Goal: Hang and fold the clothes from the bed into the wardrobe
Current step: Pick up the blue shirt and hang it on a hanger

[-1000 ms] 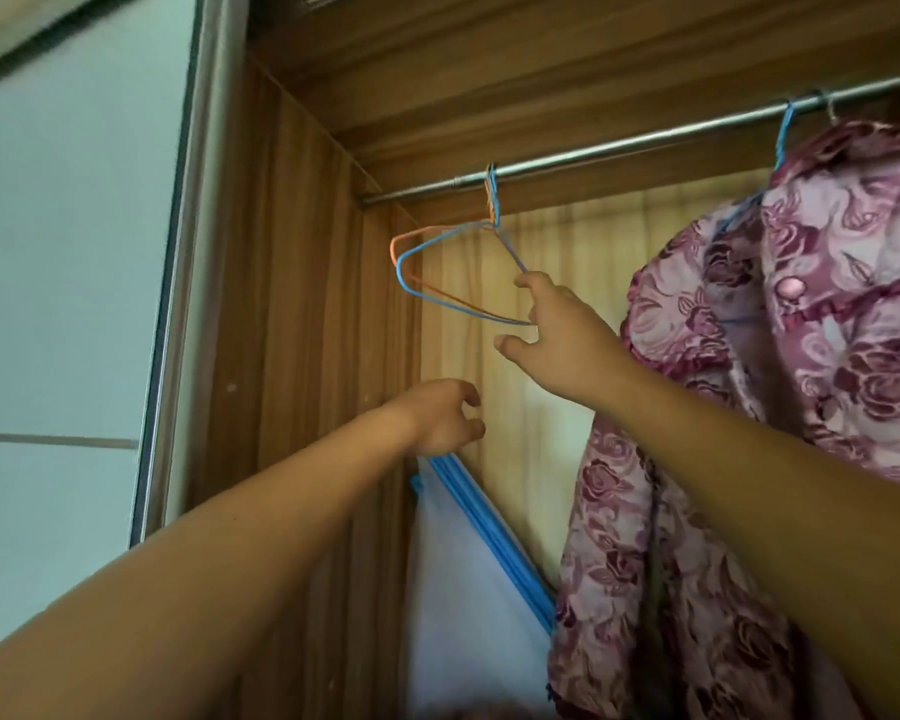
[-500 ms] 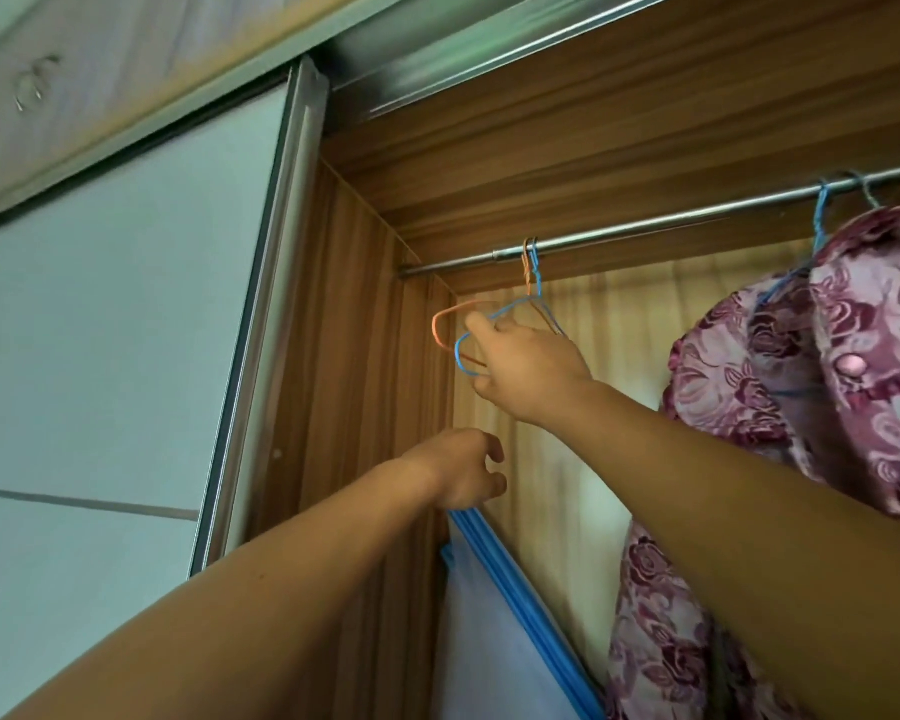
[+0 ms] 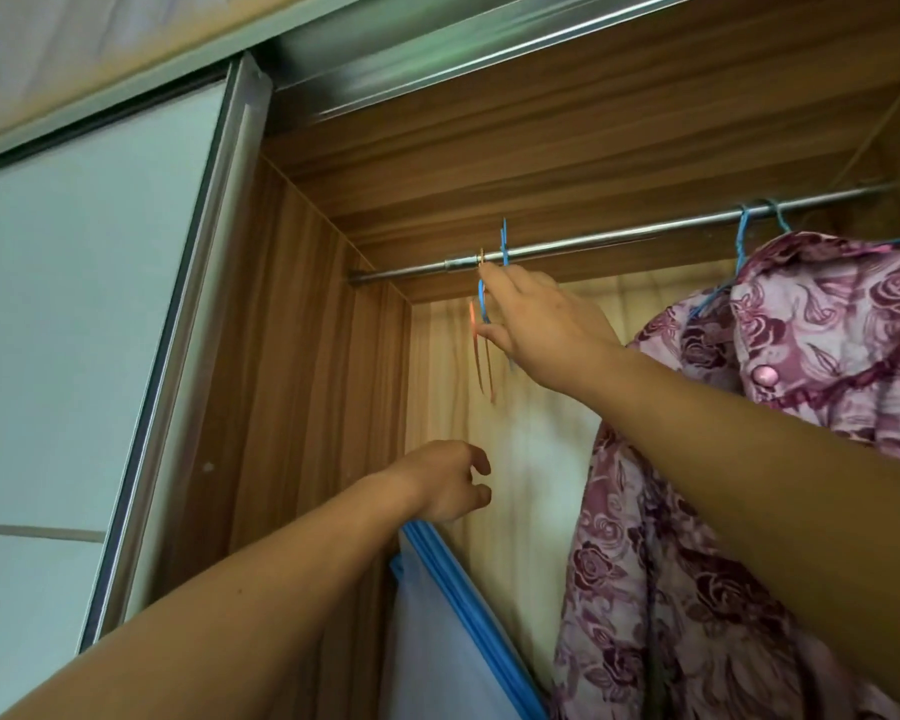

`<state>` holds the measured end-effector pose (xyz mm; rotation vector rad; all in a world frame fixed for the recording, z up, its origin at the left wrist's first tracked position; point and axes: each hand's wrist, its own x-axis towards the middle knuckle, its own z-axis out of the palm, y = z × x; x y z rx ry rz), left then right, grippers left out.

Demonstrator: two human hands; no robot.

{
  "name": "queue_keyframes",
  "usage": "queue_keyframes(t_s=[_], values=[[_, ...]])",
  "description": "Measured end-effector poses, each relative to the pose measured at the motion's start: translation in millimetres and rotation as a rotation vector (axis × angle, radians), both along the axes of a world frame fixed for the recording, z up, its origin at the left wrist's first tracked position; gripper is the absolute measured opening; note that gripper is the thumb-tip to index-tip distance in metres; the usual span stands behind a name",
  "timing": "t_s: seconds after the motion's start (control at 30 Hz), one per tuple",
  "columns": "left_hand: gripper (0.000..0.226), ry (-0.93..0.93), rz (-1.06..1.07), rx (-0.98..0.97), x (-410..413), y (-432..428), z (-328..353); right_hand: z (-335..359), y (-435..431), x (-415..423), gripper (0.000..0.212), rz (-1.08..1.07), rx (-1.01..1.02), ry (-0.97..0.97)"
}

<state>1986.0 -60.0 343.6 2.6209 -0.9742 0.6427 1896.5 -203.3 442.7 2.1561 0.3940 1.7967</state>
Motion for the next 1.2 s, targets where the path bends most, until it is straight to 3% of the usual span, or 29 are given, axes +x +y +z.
queue_keyframes(t_s=[0.23, 0.4, 0.57, 0.9, 1.2], values=[[0.046, -0.005, -0.067, -0.06, 3, -12, -12, 0, -21, -24, 0.052, 0.128, 0.056, -0.085], [0.031, -0.061, -0.158, -0.266, 13, -34, -35, -13, -53, -40, 0.031, 0.275, 0.157, -0.149], [0.025, -0.097, -0.2, -0.375, 18, -59, -46, 6, -52, -49, 0.026, 0.324, 0.191, -0.169], [0.026, -0.096, -0.211, -0.34, 18, -54, -55, 26, -46, -56, 0.03, 0.388, 0.17, -0.229], [0.027, -0.04, -0.234, -0.462, 19, -46, -51, 19, -31, -67, 0.039, 0.483, 0.206, -0.358]])
